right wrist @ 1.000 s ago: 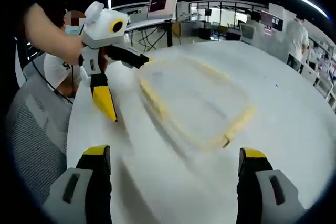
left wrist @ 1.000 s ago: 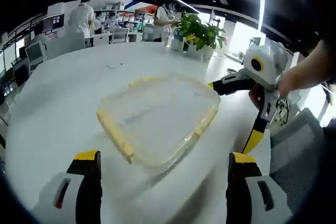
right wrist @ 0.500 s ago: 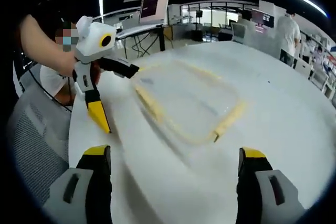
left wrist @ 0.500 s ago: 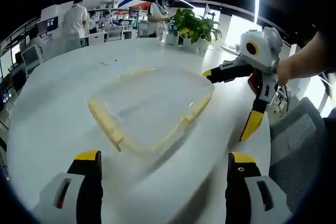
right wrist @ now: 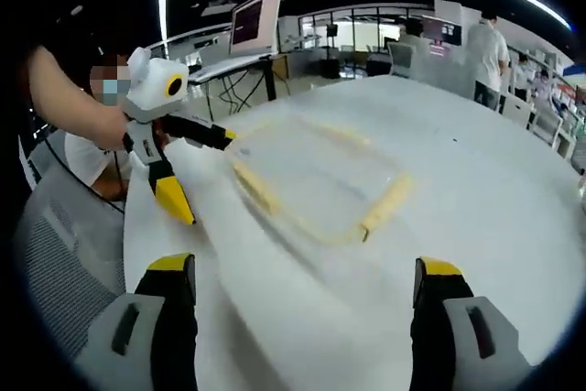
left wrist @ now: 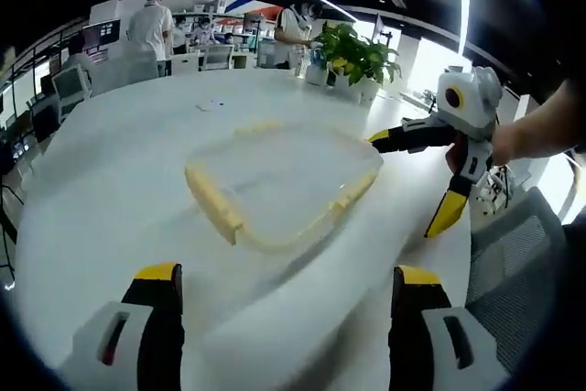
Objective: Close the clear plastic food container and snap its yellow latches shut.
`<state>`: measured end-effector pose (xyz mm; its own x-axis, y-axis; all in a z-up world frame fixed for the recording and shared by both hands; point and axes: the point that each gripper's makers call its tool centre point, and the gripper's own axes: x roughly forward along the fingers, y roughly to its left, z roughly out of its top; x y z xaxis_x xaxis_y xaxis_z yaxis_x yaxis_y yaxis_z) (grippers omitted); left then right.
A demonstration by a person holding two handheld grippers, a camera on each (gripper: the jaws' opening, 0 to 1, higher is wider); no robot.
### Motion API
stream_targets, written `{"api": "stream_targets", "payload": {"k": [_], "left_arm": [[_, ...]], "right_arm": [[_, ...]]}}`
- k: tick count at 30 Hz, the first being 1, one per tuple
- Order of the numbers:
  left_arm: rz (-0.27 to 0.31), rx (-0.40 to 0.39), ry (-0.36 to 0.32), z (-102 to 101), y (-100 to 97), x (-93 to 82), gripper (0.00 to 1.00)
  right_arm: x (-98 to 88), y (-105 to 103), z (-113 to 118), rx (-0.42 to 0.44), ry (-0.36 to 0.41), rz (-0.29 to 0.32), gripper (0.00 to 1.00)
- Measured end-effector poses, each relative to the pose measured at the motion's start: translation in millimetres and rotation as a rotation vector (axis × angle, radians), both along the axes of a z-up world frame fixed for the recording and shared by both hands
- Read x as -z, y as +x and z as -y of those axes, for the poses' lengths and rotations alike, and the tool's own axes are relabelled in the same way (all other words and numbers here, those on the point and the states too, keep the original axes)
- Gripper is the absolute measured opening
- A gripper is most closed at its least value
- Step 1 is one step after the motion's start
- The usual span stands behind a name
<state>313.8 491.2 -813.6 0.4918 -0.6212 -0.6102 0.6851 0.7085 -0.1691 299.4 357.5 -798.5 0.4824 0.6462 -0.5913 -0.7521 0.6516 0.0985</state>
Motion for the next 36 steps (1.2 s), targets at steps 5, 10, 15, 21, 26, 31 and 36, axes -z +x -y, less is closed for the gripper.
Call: {"api": "stream_targets", "payload": {"k": [5, 10, 15, 21, 26, 31, 36], "left_arm": [[0.005, -0.034, -0.023, -5, -3.9, -5.1, 0.91], [0.001, -0.050, -0.028, -11, -10.0, -4.3, 0.90], [-0.008, -0.068, -0.040, -16, -16.2, -5.9, 0.90], [-0.010, -0.087, -0.064, -20, -20.3, -12.7, 0.89], [-0.020, -0.100, -0.074, -23, -26.2, -12.4, 0.87], [-0.028, -0.109, -0.080, -23, -32.5, -11.3, 0.86], [-0.038, -0.104, -0.087, -22, -40.3, -12.2, 0.86]], "right_arm": [[-9.7, -3, 3, 0.027, 0.033, 0.010, 0.95], [-15.6, -5, 5, 0.042, 0.054, 0.008, 0.95], [-15.7, -9, 8, 0.045, 0.052, 0.006, 0.95], [-22.1, -12, 16, 0.072, 0.071, 0.000, 0.95], [-27.8, -16, 18, 0.090, 0.095, -0.010, 0.95], [-37.0, -18, 22, 0.123, 0.131, -0.010, 0.94], [-39.5, -26, 26, 0.133, 0.140, -0.012, 0.94]]}}
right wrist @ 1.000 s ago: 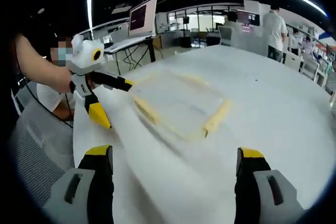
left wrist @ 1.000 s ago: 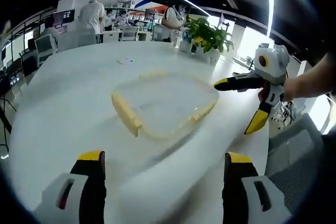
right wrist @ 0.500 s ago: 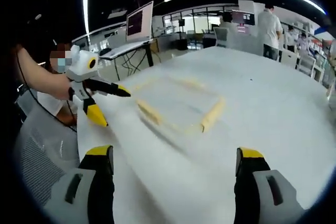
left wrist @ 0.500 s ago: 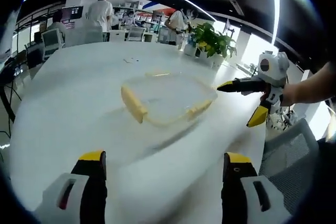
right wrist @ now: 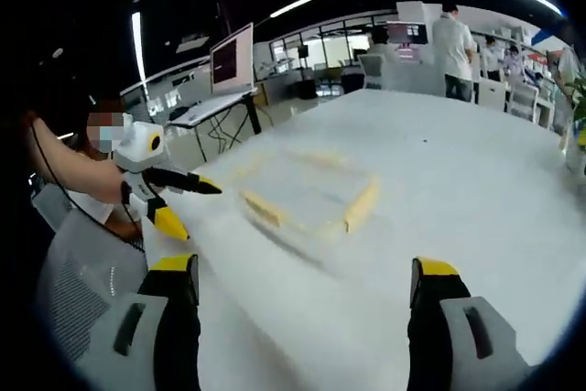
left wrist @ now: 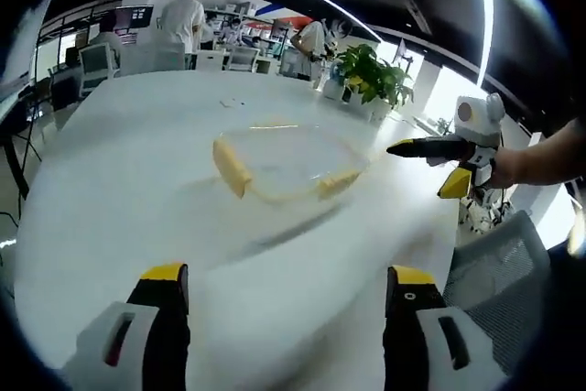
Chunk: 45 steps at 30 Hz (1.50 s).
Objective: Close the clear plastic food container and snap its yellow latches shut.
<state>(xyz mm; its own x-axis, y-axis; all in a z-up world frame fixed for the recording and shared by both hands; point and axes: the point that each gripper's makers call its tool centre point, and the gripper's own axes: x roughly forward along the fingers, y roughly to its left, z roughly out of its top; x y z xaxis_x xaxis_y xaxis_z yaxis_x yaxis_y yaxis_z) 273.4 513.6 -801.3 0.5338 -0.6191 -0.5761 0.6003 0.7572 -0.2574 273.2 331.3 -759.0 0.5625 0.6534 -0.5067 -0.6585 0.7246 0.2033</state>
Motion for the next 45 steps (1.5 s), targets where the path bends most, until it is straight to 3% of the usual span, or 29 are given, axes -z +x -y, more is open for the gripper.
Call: {"api": "stream_targets", "payload": {"k": [14, 29, 42, 45], "left_arm": [[0.010, -0.040, -0.004, -16, -21.3, -6.2, 0.85], [0.059, -0.090, -0.062, -22, -40.8, -30.8, 0.83], [0.087, -0.160, -0.099, -36, -54.0, -38.9, 0.79], [0.091, -0.162, -0.110, -35, -54.3, -40.2, 0.79]], "right_arm": [[-8.8, -27, 12, 0.058, 0.071, -0.023, 0.93], [-22.3, -53, 16, 0.084, 0.106, 0.001, 0.92], [-41.8, -62, 18, 0.140, 0.198, 0.031, 0.95], [-40.4, -65, 14, 0.119, 0.180, 0.043, 0.95]]}}
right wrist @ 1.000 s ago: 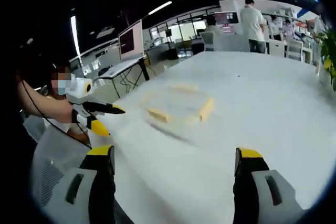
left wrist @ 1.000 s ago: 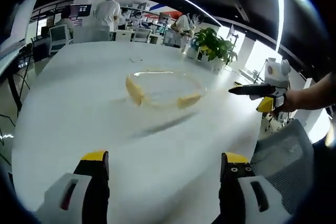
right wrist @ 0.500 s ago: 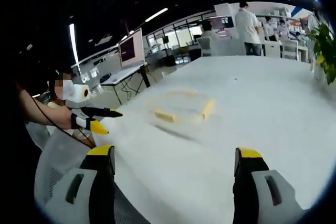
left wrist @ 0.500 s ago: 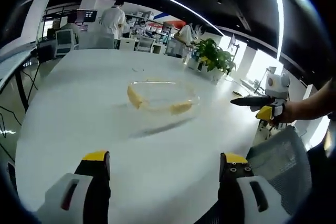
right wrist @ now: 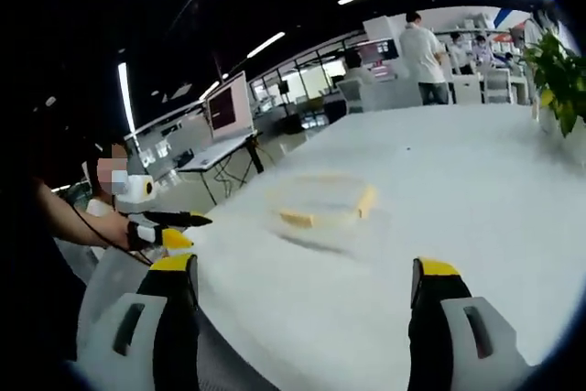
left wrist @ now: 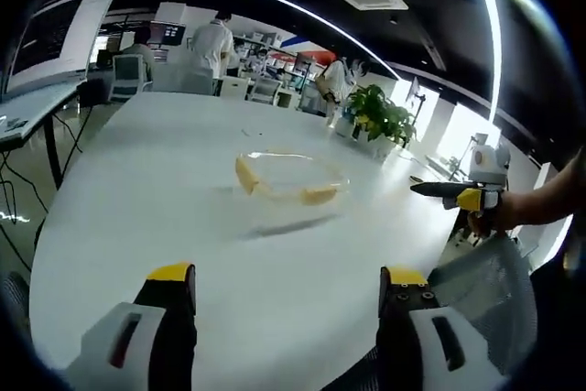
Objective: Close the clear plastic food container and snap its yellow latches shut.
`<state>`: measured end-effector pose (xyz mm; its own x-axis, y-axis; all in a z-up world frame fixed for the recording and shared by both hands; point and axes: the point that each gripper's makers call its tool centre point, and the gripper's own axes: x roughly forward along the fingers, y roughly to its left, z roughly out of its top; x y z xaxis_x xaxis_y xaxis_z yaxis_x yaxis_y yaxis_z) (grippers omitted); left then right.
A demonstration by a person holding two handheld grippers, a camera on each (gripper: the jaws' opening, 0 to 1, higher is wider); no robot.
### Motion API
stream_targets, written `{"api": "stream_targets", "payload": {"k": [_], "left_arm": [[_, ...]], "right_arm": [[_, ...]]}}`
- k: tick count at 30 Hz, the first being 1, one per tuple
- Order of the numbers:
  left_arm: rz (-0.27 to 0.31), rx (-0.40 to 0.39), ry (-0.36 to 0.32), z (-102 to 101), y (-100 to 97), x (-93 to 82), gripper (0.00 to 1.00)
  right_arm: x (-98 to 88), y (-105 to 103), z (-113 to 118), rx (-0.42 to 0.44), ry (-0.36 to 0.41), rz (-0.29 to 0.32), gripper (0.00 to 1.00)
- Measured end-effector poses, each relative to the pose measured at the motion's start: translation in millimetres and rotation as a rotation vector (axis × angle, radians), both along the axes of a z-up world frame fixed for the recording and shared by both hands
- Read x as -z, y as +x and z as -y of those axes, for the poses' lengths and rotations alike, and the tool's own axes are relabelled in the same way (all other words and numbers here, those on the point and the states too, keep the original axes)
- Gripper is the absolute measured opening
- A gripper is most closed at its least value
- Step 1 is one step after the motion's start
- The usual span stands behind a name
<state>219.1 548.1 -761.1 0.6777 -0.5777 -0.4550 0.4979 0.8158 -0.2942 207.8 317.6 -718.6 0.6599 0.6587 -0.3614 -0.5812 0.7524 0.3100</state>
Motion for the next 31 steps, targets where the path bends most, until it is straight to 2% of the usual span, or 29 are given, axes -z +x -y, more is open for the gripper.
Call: {"api": "stream_targets", "payload": {"k": [5, 9, 14, 18, 21, 25, 29, 31], "left_arm": [[0.022, -0.014, -0.010, 3, 1.1, -2.2, 0.79], [0.014, 0.014, 0.040, 7, -5.0, 7.6, 0.79], [0.048, 0.028, 0.062, 8, -2.3, 3.4, 0.78], [0.032, 0.033, 0.071, 7, -5.6, 8.2, 0.76], [0.016, 0.033, 0.071, 7, -6.9, 10.6, 0.74], [0.035, 0.058, 0.088, 11, -7.6, 10.6, 0.74], [0.037, 0.070, 0.100, 12, -8.9, 11.4, 0.77], [0.031, 0.059, 0.083, 11, -7.6, 11.3, 0.78]], "right_arm": [[2.1, -5, -4, -0.013, -0.009, 0.014, 0.95], [7.9, -6, -4, 0.004, -0.021, 0.020, 0.99], [8.5, -3, -6, -0.001, -0.048, 0.040, 0.97], [14.3, -7, -7, -0.006, -0.060, 0.019, 0.95], [13.8, -7, -8, -0.013, -0.083, 0.037, 0.93], [21.7, -8, -7, -0.011, -0.078, -0.012, 0.92], [22.4, -11, -10, -0.030, -0.087, -0.002, 0.93], [23.4, -11, -11, -0.036, -0.095, -0.003, 0.93]]}}
